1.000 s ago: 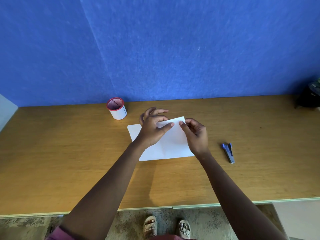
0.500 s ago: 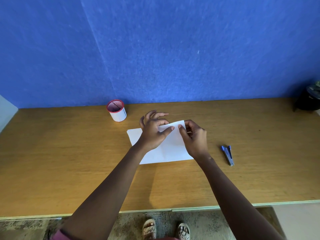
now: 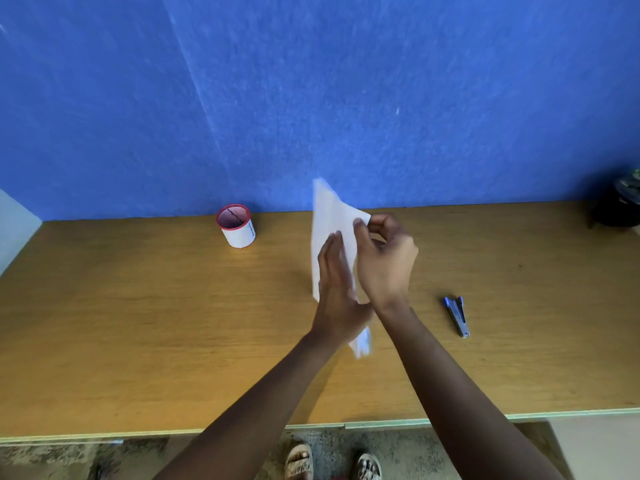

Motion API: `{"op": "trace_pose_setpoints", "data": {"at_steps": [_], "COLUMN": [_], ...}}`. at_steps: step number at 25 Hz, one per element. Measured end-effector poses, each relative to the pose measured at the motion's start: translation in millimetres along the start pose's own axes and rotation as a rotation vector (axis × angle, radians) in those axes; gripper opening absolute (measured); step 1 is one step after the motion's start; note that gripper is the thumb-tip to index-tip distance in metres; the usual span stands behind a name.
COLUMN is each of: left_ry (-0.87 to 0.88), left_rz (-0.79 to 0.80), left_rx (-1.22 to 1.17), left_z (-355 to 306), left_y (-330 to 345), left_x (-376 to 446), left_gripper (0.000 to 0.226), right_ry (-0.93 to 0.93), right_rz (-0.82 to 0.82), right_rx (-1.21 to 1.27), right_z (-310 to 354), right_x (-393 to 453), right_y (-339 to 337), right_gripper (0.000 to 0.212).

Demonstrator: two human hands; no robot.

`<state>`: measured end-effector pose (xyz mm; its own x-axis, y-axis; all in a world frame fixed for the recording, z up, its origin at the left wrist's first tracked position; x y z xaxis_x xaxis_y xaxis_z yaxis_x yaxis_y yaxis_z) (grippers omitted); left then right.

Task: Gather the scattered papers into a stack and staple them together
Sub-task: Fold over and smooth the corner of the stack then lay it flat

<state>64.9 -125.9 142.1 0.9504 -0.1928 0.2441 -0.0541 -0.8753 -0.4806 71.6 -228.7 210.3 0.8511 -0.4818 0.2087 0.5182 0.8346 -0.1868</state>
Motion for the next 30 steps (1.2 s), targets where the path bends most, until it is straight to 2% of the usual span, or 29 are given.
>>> {"op": "trace_pose_setpoints", "data": {"at_steps": [4, 5, 7, 9, 13, 15, 17, 18, 20, 22, 23, 30], "left_ry": [-0.243, -0.248, -0.23, -0.27, -0.314, -0.284, -0.291, -0.299, -0.307, -0.336, -0.353, -0.491], "left_rz": [-0.159, -0.195, -0.254, -0.265, -0.16, -0.116, -0.087, -0.075, -0.06, -0.07, -0.08, -0.089], "left_rx": [-0.44, -0.542, -0.58, -0.589, -0.625, -0.615, -0.634, -0.642, -0.648, -0.649, -0.648, -0.562], "left_z": [7.1, 11.9, 22.4, 39.2, 61.5, 66.4, 71.6, 73.2, 74.8, 79.9, 84.1, 132.4], "left_y": [-11.9, -16.6, -29.2, -35.9, -49.4, -57.8, -61.2, -61.6, -60.7, -59.3, -58.9, -42.8], "left_x": [7.3, 10.7, 15.8, 20.3, 31.1, 36.7, 41.1, 43.0, 45.9, 45.8, 44.9, 31.1], "left_gripper": [0.04, 0.031, 0.028, 0.016, 0.015, 0.017, 0.018, 0.018, 0.019, 0.021, 0.023, 0.024], "right_ry": [-0.026, -0.032, -0.029, -0.041, -0.118, -0.027, 0.098, 0.15, 0.203, 0.216, 0.212, 0.237], "right_rz": [0.057, 0.09, 0.168, 0.161, -0.05, -0.029, 0.111, 0.203, 0.348, 0.379, 0.37, 0.415], "right_rx": [0.131, 0.15, 0.18, 0.164, -0.09, -0.12, 0.006, 0.066, 0.106, 0.142, 0.156, 0.134], "right_z": [23.6, 24.9, 21.2, 10.7, -28.9, -59.1, -91.0, -106.3, -128.1, -142.4, -146.2, -188.4], "right_x": [-18.5, -21.8, -25.7, -23.0, 10.5, 28.6, 37.2, 38.0, 33.2, 26.7, 25.0, 27.5], "right_y": [17.4, 21.8, 27.9, 21.9, -16.8, -30.6, -31.1, -26.7, -14.4, -5.4, -2.1, 15.7], "right_gripper": [0.011, 0.012, 0.012, 0.024, 0.077, 0.095, 0.089, 0.079, 0.045, 0.013, 0.009, 0.018]}}
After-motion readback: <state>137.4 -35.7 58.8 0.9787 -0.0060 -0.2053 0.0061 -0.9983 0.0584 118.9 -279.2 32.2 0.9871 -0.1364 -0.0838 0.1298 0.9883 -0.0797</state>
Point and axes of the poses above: each hand's wrist, its own x-axis towards the middle knuckle, its own y-axis out of the palm, z = x × y, the point moved 7 cm from there along x, towards the middle knuckle, and after that the axes turned 3 degrees about z, right-handed, at the moved point
